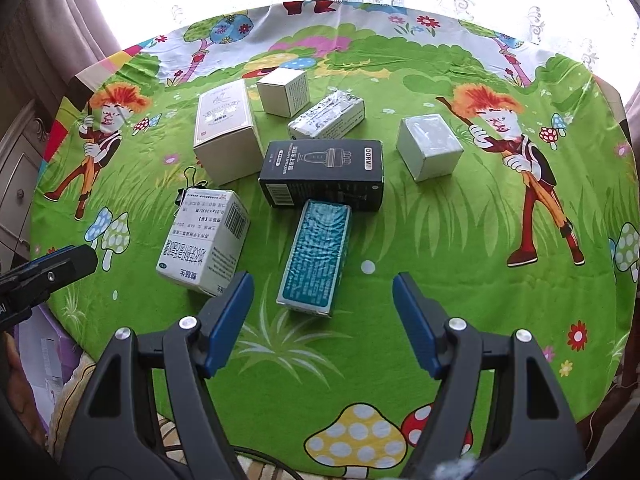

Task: Organize rigid objects
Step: 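Grasp the black binder clip with left tool while right tool grasps the teal box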

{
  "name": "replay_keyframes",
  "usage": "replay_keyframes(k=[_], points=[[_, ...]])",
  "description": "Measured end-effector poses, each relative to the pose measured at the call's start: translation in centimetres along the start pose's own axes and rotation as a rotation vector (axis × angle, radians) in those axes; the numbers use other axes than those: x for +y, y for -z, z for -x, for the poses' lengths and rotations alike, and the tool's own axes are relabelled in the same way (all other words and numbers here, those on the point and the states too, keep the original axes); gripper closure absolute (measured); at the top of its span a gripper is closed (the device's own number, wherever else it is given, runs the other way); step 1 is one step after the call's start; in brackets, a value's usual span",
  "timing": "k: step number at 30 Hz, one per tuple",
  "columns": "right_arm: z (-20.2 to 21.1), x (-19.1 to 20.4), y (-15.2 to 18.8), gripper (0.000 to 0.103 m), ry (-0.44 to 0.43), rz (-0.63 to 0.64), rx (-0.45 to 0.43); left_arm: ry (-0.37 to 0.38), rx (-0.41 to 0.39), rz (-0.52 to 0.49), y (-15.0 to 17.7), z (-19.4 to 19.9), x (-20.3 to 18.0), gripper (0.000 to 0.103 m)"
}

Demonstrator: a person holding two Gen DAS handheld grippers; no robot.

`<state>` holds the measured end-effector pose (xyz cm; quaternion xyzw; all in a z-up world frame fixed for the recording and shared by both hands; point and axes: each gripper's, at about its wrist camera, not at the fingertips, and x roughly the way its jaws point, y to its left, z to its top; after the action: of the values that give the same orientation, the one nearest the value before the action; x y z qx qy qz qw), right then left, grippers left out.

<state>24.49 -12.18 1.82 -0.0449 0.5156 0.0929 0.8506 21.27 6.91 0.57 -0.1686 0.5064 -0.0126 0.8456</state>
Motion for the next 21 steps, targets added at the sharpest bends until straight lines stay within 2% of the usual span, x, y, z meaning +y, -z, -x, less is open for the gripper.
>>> replay_keyframes(k=[7,10,16,21], points=[[-1.2,-0.3,-0.5,0.028,0.012,0.010,-0.001,0.044,0.032,0.028,-3.2,-3.3,-0.7,0.055],[-1.6,-0.5,-0.6,0.028,0.014,0.010,0.002,0.085,0.067,0.062,-4.1,-5.0,-0.8,0.056],[-2.1,-0.7,-0.7,0.028,0.017,0.013,-0.003,0.080,0.113,0.100,-5.6,-7.5,-1.1,0.056],[-2.6,-0.8,-0.8,0.036,0.012,0.018,0.000,0.088,0.139,0.127,-6.3,-8.9,-1.1,0.056]])
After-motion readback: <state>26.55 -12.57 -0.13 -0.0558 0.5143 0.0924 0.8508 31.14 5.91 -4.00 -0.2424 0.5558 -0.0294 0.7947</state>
